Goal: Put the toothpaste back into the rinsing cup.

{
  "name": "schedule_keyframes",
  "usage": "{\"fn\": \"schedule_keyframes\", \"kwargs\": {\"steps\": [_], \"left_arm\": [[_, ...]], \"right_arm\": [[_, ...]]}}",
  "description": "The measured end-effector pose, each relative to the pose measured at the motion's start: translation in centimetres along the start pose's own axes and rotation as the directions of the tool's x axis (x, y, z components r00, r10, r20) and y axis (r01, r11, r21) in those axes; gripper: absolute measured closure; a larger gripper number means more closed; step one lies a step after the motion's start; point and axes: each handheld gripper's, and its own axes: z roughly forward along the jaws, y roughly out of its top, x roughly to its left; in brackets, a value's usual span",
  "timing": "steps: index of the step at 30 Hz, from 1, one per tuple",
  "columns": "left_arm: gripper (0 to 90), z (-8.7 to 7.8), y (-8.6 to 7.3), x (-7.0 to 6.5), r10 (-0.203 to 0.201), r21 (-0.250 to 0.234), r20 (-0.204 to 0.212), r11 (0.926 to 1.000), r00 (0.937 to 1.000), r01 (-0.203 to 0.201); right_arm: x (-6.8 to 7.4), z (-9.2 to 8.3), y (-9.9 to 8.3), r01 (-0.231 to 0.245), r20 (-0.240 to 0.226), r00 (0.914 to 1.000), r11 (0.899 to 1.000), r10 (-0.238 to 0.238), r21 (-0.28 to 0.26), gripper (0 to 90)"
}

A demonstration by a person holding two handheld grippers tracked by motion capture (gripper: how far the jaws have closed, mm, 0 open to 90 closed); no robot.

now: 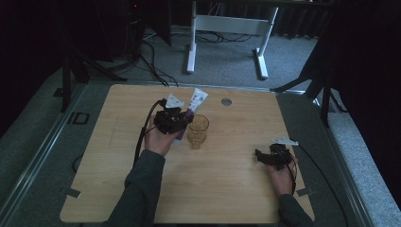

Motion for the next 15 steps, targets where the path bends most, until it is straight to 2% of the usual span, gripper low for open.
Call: {"fn": "schedule_keyframes", "kwargs": {"steps": [15], "left_arm": [[73.8,0.57,0.66,0.37,-0.026,-0.048,0.015,0.9985,0.9995,0.027]], "right_arm": [[0.00,0.00,0.00,-0.001,0.000,1.0000,1.000,0.001,0.000,19.0]]}}
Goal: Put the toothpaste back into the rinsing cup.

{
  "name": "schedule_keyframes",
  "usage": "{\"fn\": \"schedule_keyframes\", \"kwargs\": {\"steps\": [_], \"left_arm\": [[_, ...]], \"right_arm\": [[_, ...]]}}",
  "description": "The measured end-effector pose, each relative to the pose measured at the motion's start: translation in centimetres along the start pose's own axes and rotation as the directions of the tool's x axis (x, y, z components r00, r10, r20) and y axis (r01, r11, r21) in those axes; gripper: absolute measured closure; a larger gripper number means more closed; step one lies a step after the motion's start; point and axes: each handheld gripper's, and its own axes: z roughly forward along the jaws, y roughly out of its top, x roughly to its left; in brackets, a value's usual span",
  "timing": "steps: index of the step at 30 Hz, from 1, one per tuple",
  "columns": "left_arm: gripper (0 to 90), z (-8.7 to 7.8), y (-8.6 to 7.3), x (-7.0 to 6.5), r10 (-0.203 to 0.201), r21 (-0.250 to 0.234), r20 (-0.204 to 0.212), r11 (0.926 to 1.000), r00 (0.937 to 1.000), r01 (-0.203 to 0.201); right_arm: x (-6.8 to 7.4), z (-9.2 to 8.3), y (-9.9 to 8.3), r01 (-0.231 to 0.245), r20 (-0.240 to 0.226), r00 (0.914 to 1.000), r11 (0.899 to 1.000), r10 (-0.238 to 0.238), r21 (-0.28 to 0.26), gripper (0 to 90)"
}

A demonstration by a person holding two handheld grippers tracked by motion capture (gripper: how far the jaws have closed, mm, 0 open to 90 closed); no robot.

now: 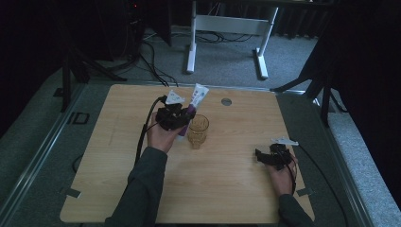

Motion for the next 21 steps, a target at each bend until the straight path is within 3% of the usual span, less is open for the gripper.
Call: {"fn": "schedule_keyframes", "kwargs": {"steps": [8,10,21], "left_arm": [[73.7,0.5,0.5,0.1,-0.009,-0.022,0.006,0.9997,0.9999,0.009],[73.7,0.6,0.5,0.2,-0.028,-0.025,0.017,0.9993,0.9995,0.029],[73.7,1.7,0.5,0.4,-0.055,-0.045,0.013,0.9974,0.9984,0.056]], "right_arm": [[0.0,0.0,0.0,0.000,0.000,1.0000,1.000,0.000,0.000,19.0],[0.0,0.0,0.0,0.000,0.000,1.0000,1.000,0.000,0.000,19.0],[0.0,0.0,0.0,0.000,-0.001,1.0000,1.000,0.000,0.000,19.0]]}}
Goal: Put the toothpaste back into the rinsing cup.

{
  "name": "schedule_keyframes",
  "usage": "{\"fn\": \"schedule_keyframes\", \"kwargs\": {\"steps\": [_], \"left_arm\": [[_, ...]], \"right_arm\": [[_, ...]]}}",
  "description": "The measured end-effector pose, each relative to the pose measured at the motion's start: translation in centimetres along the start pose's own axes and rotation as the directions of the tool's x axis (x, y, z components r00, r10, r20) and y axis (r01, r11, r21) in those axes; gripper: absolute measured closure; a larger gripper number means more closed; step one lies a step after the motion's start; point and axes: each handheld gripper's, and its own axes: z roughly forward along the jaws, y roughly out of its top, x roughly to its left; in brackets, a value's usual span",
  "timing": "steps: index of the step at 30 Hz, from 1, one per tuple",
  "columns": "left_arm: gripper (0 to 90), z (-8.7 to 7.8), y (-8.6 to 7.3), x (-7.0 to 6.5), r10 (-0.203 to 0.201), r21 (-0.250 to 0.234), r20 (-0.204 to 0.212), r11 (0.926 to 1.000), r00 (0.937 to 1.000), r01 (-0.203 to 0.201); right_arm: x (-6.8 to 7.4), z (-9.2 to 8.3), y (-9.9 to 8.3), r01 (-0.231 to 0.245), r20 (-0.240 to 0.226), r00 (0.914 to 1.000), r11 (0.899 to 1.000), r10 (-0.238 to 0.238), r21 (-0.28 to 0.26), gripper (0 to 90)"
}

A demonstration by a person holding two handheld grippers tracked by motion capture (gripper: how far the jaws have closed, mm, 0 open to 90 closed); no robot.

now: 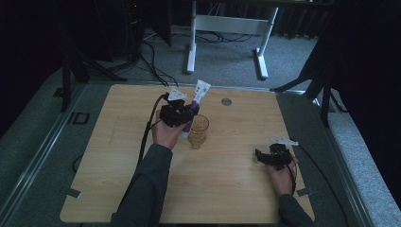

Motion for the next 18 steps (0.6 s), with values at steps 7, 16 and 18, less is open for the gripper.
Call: {"fn": "schedule_keyframes", "kwargs": {"steps": [7,16,18], "left_arm": [[73.7,0.52,0.01,0.18,-0.028,-0.030,0.002,0.9992,0.9996,0.028],[73.7,0.79,0.09,0.38,-0.055,-0.061,0.000,0.9967,0.9985,0.055],[73.7,0.99,0.15,0.35,-0.059,-0.068,-0.005,0.9959,0.9982,0.059]], "right_arm": [[0.00,0.00,0.00,0.001,0.000,1.0000,1.000,-0.001,0.000,19.0],[0.00,0.00,0.00,0.001,0.000,1.0000,1.000,-0.001,0.000,19.0],[0.00,0.00,0.00,0.000,0.000,1.0000,1.000,0.000,0.000,19.0]]}}
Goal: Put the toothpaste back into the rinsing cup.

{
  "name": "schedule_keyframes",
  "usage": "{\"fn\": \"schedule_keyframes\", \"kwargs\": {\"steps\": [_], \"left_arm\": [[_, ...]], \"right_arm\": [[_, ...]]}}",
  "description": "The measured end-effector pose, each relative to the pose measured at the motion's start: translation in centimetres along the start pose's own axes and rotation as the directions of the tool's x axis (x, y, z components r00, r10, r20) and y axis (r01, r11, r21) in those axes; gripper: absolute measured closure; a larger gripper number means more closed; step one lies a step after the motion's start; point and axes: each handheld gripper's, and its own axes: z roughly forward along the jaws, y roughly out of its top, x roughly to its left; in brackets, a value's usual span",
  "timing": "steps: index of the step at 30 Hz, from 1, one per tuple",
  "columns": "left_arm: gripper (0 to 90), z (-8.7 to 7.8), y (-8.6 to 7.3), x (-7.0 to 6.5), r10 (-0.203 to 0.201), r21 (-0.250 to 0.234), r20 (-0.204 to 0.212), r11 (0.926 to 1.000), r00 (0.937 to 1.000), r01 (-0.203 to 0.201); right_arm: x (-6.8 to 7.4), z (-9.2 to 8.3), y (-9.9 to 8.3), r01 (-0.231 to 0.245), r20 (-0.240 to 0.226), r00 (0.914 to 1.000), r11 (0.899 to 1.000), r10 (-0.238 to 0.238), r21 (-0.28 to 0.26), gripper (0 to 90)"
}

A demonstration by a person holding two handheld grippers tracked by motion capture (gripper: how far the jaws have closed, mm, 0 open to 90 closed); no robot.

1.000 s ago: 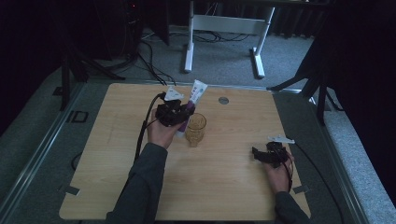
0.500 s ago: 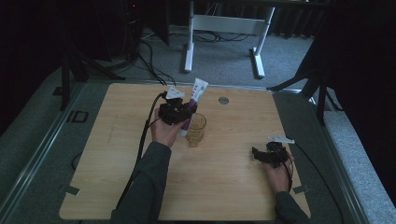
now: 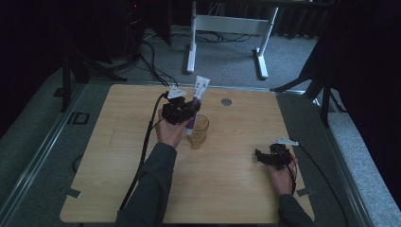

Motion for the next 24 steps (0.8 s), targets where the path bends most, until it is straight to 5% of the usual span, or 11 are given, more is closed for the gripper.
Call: {"fn": "schedule_keyframes", "kwargs": {"steps": [24], "left_arm": [[73.6,1.3,0.8,-0.7,-0.012,-0.081,-0.010,0.9966,0.9999,0.011]], "right_arm": [[0.0,0.0,0.0,0.000,0.000,1.0000,1.000,0.000,0.000,19.0]]}}
